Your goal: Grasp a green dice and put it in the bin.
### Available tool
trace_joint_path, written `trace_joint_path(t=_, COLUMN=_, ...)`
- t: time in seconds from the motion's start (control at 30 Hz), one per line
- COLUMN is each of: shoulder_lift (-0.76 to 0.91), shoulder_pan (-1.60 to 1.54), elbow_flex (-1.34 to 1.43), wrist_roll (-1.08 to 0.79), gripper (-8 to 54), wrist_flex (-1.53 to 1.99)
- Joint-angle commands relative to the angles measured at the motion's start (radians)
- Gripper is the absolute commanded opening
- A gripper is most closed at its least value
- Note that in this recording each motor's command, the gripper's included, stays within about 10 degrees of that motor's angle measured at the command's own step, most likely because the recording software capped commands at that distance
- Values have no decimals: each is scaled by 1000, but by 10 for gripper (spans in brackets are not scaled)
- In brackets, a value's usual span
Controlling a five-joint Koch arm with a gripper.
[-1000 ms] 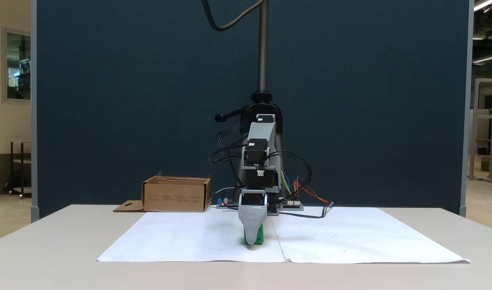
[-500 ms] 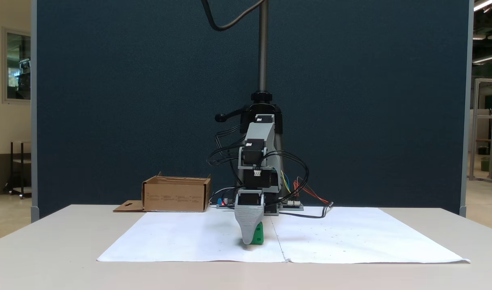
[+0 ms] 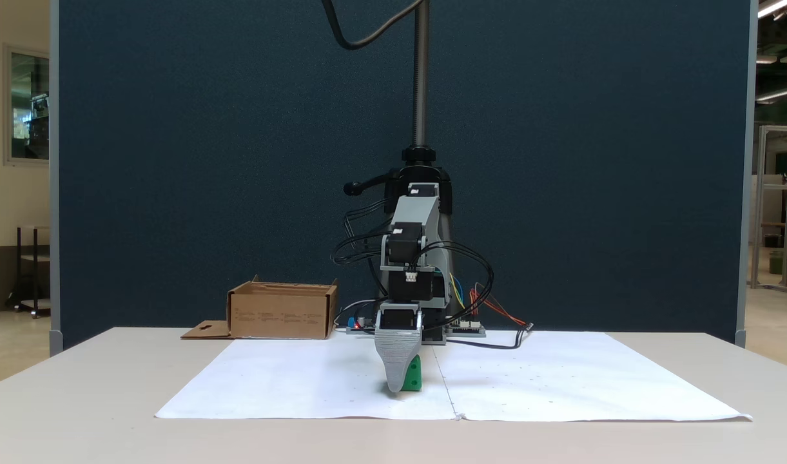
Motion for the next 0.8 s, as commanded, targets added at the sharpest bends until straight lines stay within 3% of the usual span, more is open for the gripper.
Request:
trace_joint_path(t=0.0, shoulder_lift=21, shoulder_pan=3, elbow_flex=-15, wrist_roll=-69, gripper=403, wrist_flex=11)
trace_joint_path(t=0.17, shoulder_lift=21, shoulder_pan=0, elbow_flex=-15, wrist_roll=-67, gripper=403, wrist_flex=14)
trace_joint_path(t=0.27, shoulder_lift=21, shoulder_pan=-3, elbow_flex=-15, wrist_roll=-67, gripper=365, wrist_flex=17)
trace_joint_path(t=0.57, shoulder_lift=20, shoulder_pan=-21, elbow_flex=-15, wrist_roll=-64, gripper=364, wrist_flex=35)
trace_joint_path(t=0.67, shoulder_lift=20, shoulder_pan=-23, elbow_flex=-15, wrist_roll=-64, gripper=296, wrist_flex=38)
trace_joint_path(t=0.77, shoulder_lift=20, shoulder_pan=-21, elbow_flex=-15, wrist_roll=-60, gripper=294, wrist_flex=40)
